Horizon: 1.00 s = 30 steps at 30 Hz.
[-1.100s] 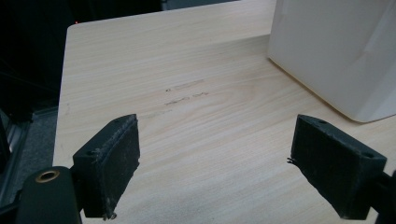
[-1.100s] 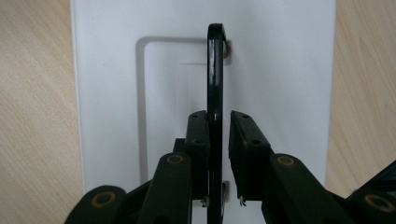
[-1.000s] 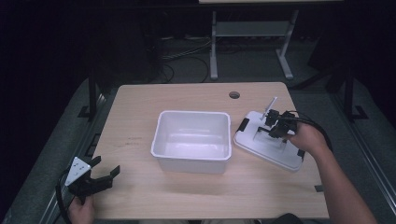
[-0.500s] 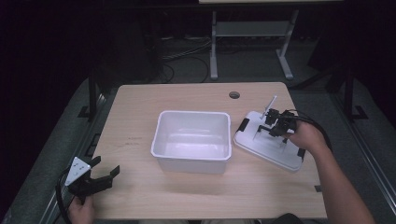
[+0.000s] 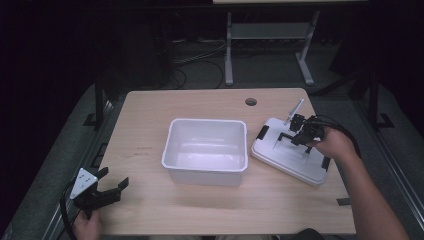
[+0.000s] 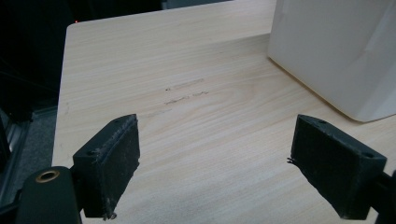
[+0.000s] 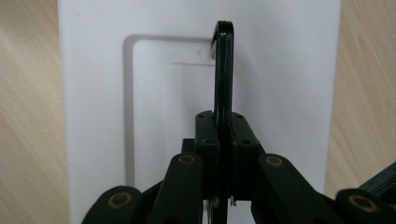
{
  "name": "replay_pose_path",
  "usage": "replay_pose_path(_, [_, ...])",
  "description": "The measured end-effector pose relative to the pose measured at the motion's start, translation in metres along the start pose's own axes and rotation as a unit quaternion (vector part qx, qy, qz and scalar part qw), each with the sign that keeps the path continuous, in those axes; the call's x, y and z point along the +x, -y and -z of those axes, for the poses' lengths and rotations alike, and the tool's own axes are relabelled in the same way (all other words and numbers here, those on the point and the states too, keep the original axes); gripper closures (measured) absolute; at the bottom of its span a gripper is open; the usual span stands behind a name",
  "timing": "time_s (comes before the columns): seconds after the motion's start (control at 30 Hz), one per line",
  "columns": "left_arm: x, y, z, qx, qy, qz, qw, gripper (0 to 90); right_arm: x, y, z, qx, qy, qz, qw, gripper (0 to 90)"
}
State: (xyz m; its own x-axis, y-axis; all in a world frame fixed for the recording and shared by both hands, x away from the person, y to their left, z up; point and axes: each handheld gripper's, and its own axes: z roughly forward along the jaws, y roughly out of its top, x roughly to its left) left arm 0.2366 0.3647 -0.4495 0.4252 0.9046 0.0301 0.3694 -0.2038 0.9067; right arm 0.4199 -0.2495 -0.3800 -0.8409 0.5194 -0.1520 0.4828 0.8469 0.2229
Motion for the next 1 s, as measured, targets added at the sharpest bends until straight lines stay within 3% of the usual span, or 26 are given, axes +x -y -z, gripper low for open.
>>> replay_pose_path(1.0, [-0.002,0.000,-0.002,0.003,0.002,-0.003,1.0000,15.1,0.021,0.016,0.053,-0.021,-0.020,0.046,0.9985,84.4])
